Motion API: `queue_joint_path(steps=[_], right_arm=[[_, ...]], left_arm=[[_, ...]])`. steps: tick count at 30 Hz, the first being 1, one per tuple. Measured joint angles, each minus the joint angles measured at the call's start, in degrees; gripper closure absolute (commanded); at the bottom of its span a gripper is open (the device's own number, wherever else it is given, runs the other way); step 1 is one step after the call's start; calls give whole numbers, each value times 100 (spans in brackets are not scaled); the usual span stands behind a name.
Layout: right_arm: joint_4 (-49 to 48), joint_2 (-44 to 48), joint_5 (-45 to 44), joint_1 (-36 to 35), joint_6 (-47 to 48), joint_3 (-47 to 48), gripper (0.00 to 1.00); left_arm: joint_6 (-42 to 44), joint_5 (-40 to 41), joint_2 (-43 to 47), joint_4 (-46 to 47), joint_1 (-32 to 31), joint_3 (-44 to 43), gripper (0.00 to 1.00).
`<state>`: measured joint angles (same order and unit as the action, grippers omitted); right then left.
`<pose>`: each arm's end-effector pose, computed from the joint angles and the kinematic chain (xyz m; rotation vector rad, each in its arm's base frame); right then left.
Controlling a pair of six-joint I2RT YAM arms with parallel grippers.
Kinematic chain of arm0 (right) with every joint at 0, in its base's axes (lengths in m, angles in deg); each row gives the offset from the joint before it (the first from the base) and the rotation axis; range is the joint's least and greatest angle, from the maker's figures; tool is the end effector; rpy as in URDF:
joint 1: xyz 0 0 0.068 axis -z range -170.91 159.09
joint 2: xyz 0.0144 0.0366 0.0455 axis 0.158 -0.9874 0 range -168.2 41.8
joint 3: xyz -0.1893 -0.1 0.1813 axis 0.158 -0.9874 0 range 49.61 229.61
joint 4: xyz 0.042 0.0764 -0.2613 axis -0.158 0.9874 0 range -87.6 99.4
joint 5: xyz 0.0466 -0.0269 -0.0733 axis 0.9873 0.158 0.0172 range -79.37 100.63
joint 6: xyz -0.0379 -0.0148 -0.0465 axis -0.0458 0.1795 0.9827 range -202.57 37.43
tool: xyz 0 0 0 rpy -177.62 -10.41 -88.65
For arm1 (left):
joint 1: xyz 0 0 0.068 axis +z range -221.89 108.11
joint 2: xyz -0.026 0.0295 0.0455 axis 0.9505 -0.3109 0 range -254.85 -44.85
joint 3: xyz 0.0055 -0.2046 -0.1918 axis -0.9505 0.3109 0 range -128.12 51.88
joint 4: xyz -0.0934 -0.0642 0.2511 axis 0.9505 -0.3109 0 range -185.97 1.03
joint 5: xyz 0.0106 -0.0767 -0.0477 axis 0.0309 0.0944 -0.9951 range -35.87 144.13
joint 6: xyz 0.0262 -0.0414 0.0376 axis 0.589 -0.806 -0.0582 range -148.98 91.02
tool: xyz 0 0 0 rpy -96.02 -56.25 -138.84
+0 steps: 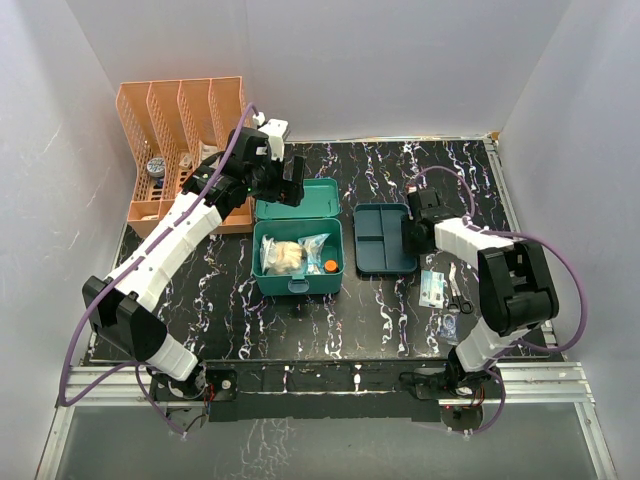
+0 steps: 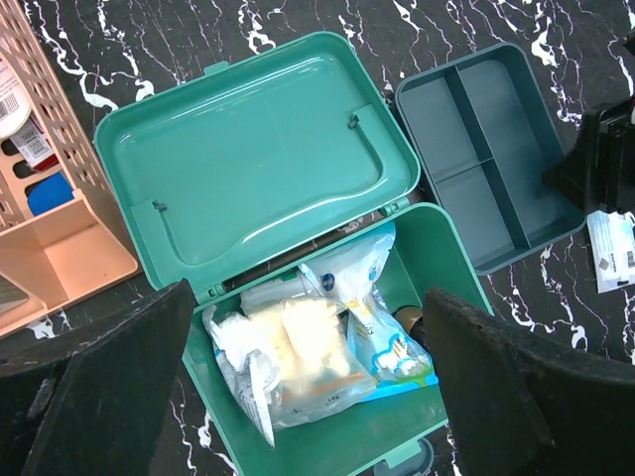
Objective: Organize the medicine kit
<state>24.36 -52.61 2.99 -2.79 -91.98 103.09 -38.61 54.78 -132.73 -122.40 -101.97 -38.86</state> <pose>0.3255 0.0620 0.1527 -0.0145 2.6527 -0.0559 0.3207 -0.1852 0.3968 0.3714 2.0977 -0.4015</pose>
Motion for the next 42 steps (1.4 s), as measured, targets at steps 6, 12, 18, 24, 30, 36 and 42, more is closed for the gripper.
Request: queue_joint_path(steps=[6,12,18,24,30,36,42], right_arm=[[647,614,48,0,-79,494,42],[1327,1537,-177,0,-146,1537,30],[2173,1847,-393,0,-326,1364,27],[2802,1902,-254,-11,-702,756,27],[2691,1908,-227,-15,-1174,577,28],[2559,1974,-208,-17,-1659,-249,29],[2404,1971,-203,-17,-1759,-553,34]], left_arm=[[2,7,70,-17,0,96,1],[20,17,157,-33,0,195,1],[26,13,214,-50,0,195,1],[44,-9,225,-55,0,195,1],[44,-42,225,-57,0,195,1],[44,-138,225,-101,0,195,1],[42,-219,225,-116,0,195,1]])
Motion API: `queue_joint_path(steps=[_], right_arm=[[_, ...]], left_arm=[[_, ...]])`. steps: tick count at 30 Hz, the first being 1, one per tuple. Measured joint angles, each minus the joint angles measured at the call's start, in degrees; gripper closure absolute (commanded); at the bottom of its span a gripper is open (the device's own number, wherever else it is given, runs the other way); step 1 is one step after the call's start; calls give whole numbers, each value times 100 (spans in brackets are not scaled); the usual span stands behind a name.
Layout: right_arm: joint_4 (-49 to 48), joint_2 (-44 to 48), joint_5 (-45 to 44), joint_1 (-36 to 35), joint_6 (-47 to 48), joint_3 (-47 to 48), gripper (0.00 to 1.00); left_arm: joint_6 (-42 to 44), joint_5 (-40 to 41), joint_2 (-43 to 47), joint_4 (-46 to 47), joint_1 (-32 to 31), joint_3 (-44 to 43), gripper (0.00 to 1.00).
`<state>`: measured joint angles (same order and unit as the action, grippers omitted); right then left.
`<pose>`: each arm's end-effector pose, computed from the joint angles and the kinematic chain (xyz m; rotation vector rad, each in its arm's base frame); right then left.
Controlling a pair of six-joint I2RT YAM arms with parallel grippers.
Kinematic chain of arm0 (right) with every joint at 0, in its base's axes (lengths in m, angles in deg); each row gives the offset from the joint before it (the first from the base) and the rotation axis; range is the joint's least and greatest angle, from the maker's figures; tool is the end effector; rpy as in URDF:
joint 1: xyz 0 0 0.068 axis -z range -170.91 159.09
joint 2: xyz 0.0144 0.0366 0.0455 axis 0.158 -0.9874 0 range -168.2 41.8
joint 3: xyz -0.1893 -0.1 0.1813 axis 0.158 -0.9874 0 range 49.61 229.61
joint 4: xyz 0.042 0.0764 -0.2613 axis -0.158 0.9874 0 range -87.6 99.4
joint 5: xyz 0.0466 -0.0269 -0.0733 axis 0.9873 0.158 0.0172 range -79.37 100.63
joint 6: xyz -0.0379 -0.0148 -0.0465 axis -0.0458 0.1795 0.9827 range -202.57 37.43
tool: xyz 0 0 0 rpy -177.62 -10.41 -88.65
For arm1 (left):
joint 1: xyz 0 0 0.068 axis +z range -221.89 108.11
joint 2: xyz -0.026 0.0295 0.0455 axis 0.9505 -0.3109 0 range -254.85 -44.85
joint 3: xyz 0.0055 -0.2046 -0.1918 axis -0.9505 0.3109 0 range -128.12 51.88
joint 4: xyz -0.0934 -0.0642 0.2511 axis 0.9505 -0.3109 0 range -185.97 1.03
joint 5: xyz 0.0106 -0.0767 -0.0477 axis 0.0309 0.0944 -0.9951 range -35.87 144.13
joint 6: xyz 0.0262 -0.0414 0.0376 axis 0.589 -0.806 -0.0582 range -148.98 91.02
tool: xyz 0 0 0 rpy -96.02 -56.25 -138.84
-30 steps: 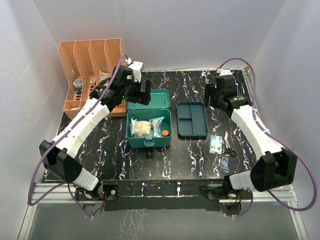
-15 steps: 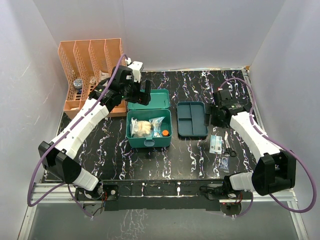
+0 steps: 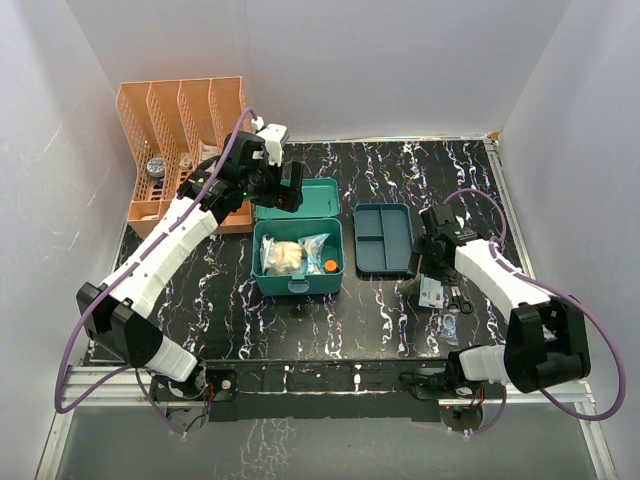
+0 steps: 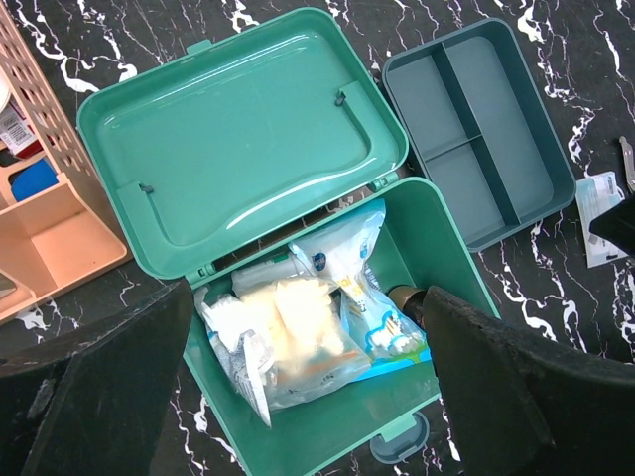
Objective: Organize the medicine kit
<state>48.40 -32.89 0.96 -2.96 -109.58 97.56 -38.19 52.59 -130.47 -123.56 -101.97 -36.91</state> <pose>0.2391 0.0429 0.1979 0.4003 2.7726 -0.0812 0.3094 -0.1807 0.3961 0.4053 2.1112 -0.4326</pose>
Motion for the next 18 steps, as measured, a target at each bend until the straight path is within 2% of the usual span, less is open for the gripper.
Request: queue_joint_path(steps=[18], right_arm=[[-581,-745,22,7,55,-280,41]], left_arm=[[-17,-92,0,-4,0,0,1]])
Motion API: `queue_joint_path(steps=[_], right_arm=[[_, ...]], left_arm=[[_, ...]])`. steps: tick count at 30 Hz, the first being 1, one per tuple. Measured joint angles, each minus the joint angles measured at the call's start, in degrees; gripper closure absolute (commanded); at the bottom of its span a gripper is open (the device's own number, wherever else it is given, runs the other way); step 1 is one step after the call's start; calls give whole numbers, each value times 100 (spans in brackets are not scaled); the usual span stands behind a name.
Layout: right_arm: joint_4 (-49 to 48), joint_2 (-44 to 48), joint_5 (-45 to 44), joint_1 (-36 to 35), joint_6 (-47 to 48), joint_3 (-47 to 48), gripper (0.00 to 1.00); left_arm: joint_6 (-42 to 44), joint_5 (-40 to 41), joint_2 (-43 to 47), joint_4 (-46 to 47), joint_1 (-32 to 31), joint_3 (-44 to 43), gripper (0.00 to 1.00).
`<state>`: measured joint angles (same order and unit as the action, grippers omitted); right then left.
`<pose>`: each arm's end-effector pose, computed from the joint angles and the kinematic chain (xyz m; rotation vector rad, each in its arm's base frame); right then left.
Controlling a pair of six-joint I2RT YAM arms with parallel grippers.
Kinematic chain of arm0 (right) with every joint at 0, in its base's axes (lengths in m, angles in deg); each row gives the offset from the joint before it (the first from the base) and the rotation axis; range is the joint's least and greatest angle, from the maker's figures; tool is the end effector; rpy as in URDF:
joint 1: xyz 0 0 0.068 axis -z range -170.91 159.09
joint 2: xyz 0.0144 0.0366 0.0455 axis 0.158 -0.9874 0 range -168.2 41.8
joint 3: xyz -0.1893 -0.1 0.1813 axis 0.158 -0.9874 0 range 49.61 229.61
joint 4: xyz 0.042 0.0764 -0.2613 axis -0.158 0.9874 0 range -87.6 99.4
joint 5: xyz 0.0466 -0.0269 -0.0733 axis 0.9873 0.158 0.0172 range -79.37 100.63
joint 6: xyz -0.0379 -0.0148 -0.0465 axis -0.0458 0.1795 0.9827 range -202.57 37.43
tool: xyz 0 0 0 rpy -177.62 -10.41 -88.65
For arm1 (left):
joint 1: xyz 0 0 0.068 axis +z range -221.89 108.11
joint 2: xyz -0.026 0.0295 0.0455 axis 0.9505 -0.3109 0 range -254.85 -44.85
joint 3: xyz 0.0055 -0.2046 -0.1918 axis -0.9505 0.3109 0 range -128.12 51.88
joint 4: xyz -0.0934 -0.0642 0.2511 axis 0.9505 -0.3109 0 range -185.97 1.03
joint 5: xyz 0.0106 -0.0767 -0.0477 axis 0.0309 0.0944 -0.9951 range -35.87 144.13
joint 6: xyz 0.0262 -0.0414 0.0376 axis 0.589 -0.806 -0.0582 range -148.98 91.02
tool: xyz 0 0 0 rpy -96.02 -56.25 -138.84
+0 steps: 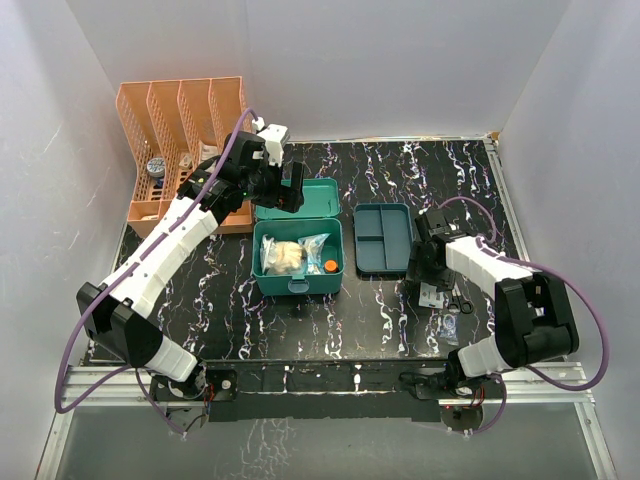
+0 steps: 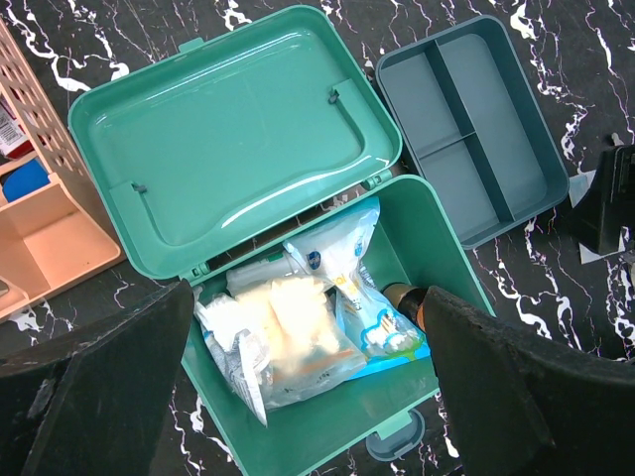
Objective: Organize the medicine kit
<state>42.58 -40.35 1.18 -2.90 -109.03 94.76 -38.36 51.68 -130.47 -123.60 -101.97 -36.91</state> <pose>0.2492 0.0450 0.1574 0.3885 2.8481 -0.1180 0.3089 -0.1813 0.3960 0.4121 2.1130 -0.4506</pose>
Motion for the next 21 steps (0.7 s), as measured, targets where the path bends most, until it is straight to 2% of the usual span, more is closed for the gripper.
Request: queue_joint_path(steps=[5,8,13,21], right_arm=[[-31,-122,20,0,72,-7,52],[-48,-151,37,0,96,-7,64],[-107,-157,46,0,105,-7,99],[-4,-44,63,0,81,-4,100]], left_arm=[[2,-2,0,-15,0,0,1],[2,-13,0,-15,0,0,1],[0,-39,0,-15,0,0,1],[0,-59,0,-15,0,0,1]])
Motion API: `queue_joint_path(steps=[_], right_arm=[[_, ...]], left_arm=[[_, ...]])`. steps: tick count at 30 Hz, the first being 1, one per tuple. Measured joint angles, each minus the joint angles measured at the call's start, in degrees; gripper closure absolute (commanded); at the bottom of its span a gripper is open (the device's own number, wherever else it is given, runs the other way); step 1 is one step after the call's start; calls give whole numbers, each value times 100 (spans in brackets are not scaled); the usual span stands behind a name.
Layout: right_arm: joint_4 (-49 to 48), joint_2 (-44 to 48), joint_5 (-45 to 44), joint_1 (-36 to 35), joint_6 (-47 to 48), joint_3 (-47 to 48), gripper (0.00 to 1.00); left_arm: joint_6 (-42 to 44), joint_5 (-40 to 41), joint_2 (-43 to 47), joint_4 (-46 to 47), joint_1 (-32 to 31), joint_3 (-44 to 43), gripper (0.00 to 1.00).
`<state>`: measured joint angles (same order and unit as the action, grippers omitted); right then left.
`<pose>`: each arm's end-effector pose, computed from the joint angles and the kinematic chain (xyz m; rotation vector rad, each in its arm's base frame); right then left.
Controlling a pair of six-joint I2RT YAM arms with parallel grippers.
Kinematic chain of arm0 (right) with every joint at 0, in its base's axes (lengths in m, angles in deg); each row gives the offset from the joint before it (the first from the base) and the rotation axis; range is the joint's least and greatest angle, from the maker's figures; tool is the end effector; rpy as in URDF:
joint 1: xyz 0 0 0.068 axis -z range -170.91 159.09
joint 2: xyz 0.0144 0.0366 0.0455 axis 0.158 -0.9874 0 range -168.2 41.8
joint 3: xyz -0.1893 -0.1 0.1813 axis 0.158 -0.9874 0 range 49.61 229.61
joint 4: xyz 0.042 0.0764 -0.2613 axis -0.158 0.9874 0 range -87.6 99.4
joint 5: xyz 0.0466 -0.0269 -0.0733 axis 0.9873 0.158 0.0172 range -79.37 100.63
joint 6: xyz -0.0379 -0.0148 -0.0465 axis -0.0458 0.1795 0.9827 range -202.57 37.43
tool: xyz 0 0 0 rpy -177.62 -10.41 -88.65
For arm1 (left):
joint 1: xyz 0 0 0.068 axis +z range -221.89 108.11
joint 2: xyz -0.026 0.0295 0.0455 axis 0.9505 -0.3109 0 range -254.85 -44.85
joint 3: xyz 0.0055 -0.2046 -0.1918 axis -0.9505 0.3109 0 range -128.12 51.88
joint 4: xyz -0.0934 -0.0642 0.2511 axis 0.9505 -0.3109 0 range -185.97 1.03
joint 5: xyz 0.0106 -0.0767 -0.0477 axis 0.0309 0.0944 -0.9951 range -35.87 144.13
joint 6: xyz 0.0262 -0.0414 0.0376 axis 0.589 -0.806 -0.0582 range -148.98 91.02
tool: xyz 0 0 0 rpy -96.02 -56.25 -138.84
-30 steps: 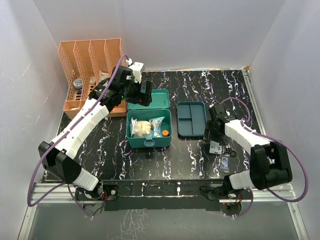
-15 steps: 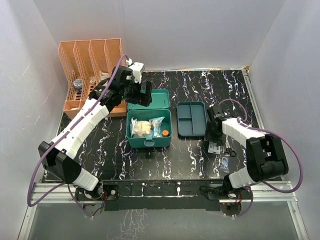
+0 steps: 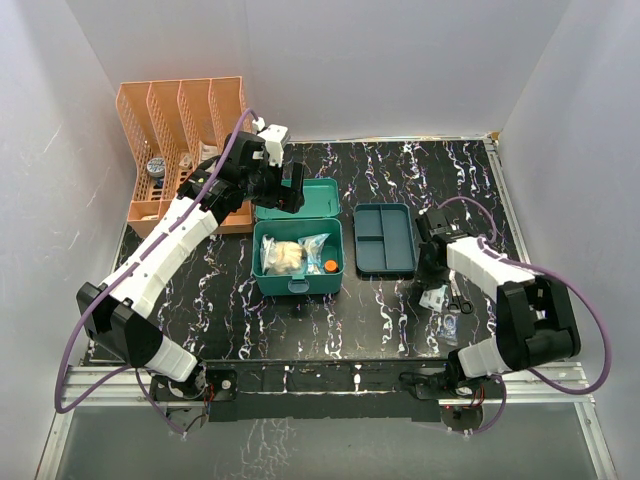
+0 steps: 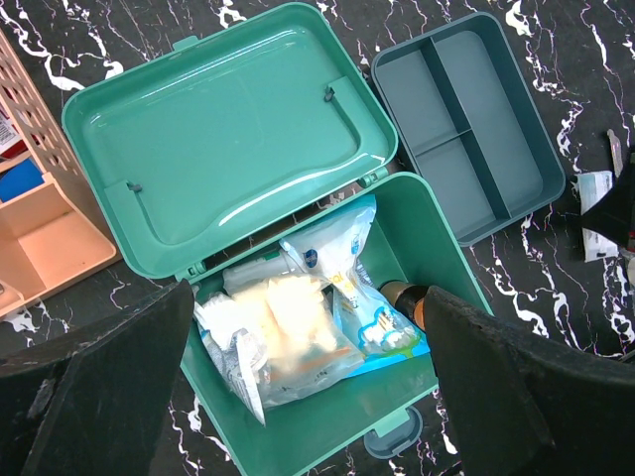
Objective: Organize the medicine kit
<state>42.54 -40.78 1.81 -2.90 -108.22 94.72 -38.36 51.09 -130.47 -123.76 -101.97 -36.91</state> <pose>0.2493 0.0455 0.1554 0.3672 2.8625 -0.1096 0.3085 -0.1816 0.3957 0.4189 2.1159 -0.4606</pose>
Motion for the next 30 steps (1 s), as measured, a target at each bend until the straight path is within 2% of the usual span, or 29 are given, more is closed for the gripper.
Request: queue_joint_path(steps=[5,10,14,19,26,30], right_arm=[[647,494,-37,0,-2,350,100],[1150,874,-153,0,13,1388,100],[1357,780,-184,0,79,2253,100],[1467,-144,-247,-144,205,3272,100],[1412,-2201,-380,-960,313,5086,100],[1364,-2953,-378,-1320,330,5702,100]], left_arm=[[2,0,0,-2,0,0,1],[20,-2,-2,0,0,-2,1],[26,0,-2,2,0,-2,1],[28,9,-2,0,0,-2,1],[37,107,-2,-7,0,-2,1],[37,142,4,-22,0,-2,1]])
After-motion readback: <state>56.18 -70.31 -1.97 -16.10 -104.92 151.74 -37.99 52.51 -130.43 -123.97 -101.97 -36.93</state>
